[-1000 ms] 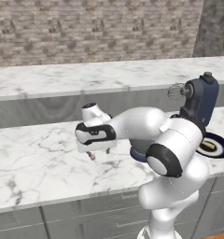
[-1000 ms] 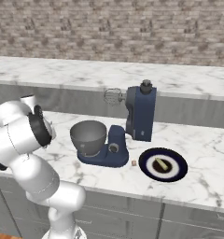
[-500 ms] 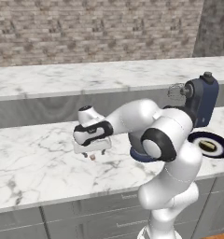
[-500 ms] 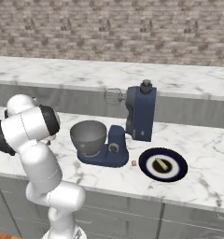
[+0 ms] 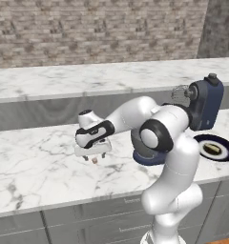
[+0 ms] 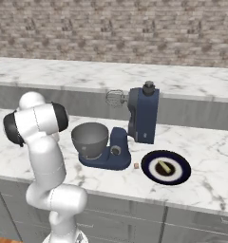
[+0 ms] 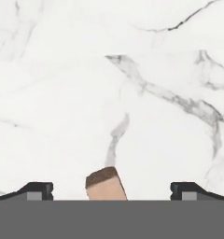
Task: Add butter and sugar cubes to the stand mixer bowl and then turn on the stand mixer to begin making frosting.
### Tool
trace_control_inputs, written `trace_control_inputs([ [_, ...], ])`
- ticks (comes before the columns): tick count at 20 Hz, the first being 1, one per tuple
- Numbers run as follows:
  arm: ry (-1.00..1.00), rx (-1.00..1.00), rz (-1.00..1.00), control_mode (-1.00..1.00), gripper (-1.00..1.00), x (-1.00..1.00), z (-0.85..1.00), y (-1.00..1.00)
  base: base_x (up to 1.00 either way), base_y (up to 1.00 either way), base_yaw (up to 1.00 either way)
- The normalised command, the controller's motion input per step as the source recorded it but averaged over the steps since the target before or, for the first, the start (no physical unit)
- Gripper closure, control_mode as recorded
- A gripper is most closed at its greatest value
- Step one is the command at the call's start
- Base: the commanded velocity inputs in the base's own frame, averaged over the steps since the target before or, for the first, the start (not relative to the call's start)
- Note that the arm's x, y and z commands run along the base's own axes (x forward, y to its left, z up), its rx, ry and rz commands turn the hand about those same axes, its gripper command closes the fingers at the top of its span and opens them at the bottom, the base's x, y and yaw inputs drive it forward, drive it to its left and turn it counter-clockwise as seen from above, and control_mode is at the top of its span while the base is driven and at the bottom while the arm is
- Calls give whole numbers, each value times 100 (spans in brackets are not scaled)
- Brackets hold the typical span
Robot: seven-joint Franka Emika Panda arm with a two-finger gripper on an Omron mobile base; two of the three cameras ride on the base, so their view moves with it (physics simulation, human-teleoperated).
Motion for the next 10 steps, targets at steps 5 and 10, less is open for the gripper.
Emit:
trace_control_inputs([
  [5, 0, 0, 0, -100, -100, 3, -24, 0, 0, 0, 0],
  [10, 0, 0, 0, -100, -100, 0, -19, 0, 0, 0, 0],
])
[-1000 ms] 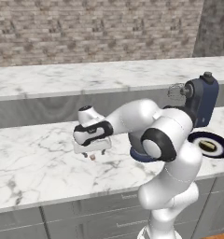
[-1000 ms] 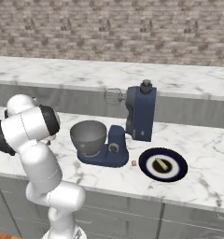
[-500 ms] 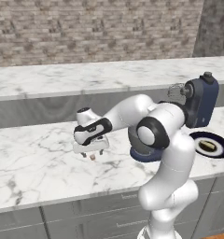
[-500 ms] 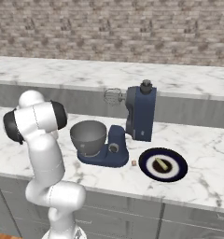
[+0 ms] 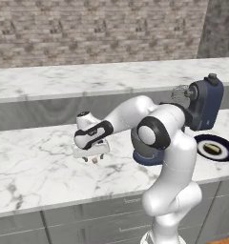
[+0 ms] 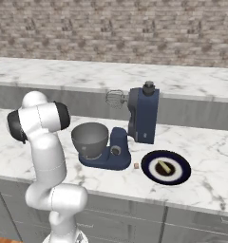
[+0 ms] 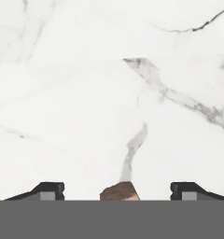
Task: Add butter and sugar cubes to the stand mixer bowl and then turn on the stand mixer to begin making frosting.
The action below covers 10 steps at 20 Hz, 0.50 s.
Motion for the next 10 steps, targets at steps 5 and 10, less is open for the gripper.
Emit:
trace_control_inputs([
  [5, 0, 0, 0, -100, -100, -7, -14, 0, 0, 0, 0],
  [10, 0, 0, -4, -100, 100, -28, -11, -1, 0, 0, 0],
])
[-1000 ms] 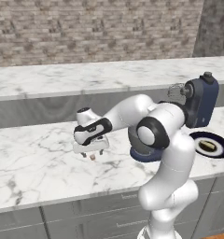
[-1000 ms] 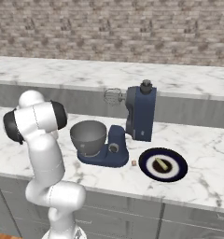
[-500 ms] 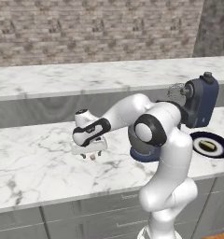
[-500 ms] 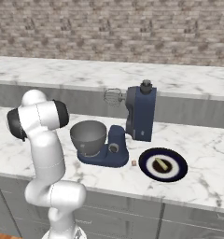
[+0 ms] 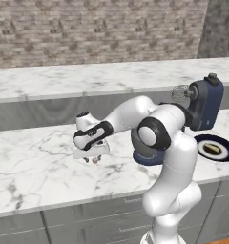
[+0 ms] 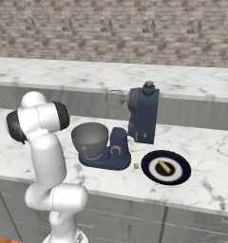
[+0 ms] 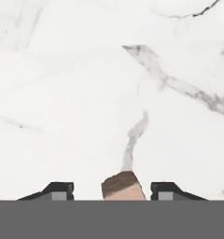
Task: Add butter and sugar cubes to the stand mixer bowl and then turn on the stand mixer to begin making frosting.
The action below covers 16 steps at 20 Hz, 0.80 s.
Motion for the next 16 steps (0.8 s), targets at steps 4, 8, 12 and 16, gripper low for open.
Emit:
trace_control_inputs([
  [4, 0, 0, -9, -100, 100, -28, 0, -6, 0, 0, 0],
  [8, 0, 0, -10, -100, 100, -19, 4, -5, 0, 0, 0],
  [12, -18, 2, -5, -100, 100, -22, 82, 0, 0, 0, 0],
  [16, -21, 0, -6, -100, 100, -16, 100, -2, 0, 0, 0],
])
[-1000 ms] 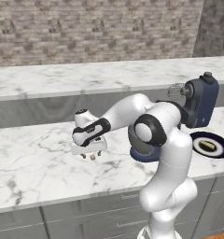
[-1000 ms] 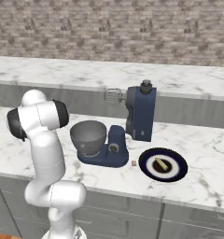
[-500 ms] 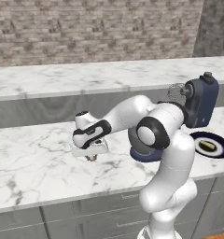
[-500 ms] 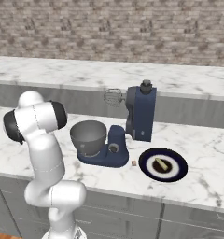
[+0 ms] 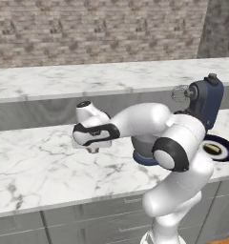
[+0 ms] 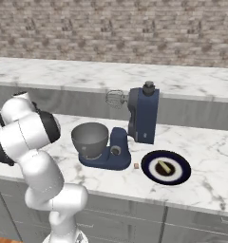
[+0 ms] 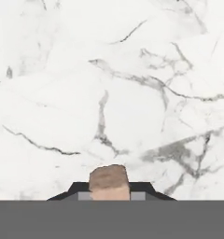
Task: Add butter and sugar cubes to the stand mixer bowl and then turn on the stand mixer to begin making frosting.
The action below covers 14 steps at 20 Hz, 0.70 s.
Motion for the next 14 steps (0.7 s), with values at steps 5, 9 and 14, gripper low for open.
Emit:
trace_control_inputs([
  [5, -9, 0, -7, -100, 100, -11, 100, -18, 0, 0, 0],
  [9, 0, 0, -8, -100, 100, -9, 82, -43, 0, 0, 0],
  [14, 0, 1, -10, -100, 100, -1, 61, -65, 0, 0, 0],
])
